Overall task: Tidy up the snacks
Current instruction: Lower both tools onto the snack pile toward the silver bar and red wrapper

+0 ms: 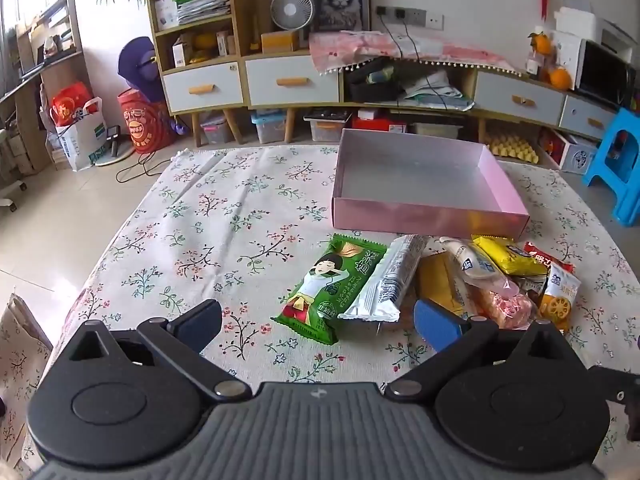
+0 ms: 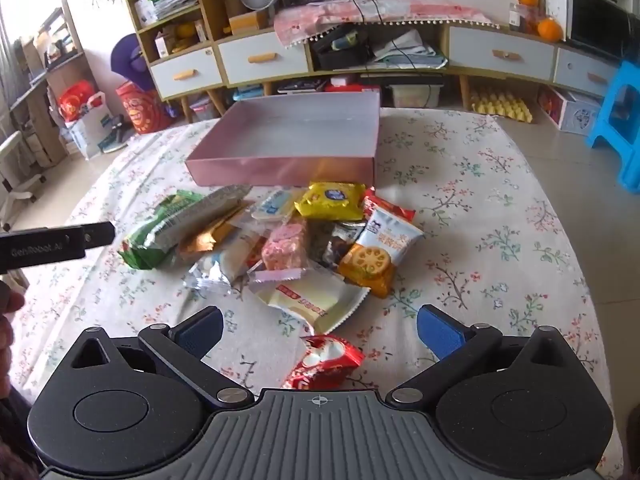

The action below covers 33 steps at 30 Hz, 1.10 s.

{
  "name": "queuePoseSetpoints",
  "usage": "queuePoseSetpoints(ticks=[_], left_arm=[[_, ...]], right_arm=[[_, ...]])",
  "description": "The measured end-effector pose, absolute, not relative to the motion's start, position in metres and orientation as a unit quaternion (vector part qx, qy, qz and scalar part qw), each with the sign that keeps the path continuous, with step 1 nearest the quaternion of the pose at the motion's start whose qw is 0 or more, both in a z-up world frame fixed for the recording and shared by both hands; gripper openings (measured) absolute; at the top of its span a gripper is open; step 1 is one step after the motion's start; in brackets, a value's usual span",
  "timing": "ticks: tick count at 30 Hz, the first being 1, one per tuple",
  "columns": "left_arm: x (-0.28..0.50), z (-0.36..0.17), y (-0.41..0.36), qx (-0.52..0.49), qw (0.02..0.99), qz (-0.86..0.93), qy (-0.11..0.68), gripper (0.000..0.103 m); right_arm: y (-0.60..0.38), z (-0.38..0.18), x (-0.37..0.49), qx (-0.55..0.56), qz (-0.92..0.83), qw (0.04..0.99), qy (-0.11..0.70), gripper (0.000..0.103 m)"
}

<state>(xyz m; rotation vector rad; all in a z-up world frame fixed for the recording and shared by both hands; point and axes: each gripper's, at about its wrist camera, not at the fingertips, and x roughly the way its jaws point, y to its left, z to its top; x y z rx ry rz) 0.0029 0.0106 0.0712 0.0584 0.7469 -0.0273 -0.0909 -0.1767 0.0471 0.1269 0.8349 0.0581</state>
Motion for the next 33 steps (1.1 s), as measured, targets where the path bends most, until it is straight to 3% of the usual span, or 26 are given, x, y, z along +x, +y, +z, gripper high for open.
queuePoseSetpoints(ticks=[22,33], left_arm=[[0.003,0.062,0.014,0.026,0.93,-0.024,0.367,0.103],[0.011,0.059,0.021,0.01,0.926,-0.042,0.375,0.103]], right_arm=[[-0.172,0.048,-0.093,0.039,0.021,0.917,0.396,0.103],[-0.177,0.023,-0.083,0.064,0.01,0.889,0.454,0.102]])
